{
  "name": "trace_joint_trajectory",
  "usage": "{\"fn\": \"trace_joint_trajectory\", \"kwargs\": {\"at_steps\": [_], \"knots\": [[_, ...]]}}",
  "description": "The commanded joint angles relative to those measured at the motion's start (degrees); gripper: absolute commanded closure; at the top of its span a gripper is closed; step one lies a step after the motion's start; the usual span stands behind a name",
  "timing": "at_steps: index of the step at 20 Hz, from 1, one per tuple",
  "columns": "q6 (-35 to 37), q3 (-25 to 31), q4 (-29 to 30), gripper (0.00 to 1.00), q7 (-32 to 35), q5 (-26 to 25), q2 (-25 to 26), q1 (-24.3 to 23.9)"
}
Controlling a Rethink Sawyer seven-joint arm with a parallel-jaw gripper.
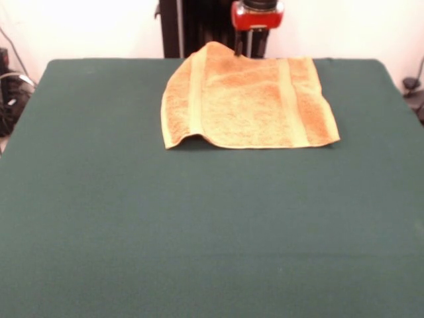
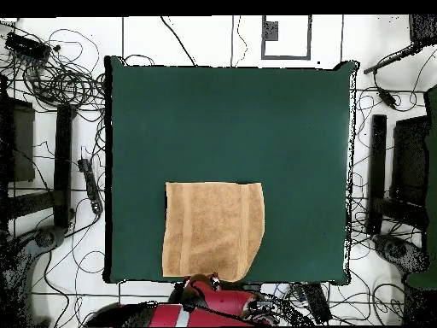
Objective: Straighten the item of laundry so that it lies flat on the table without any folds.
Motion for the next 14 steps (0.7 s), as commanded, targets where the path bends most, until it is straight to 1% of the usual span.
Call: {"fn": "trace_joint_trajectory", "kwargs": {"at_steps": [1, 9, 14], "knots": [[2.94, 3.24, -8.82, 0.0, 6.9, 0.55, -2.33, -2.24], [2.94, 3.84, -11.4, 0.0, 5.58, -1.05, -0.92, -5.52], [3.56, 4.6, -11.87, 0.0, 5.05, -2.39, -1.11, -6.1]]}}
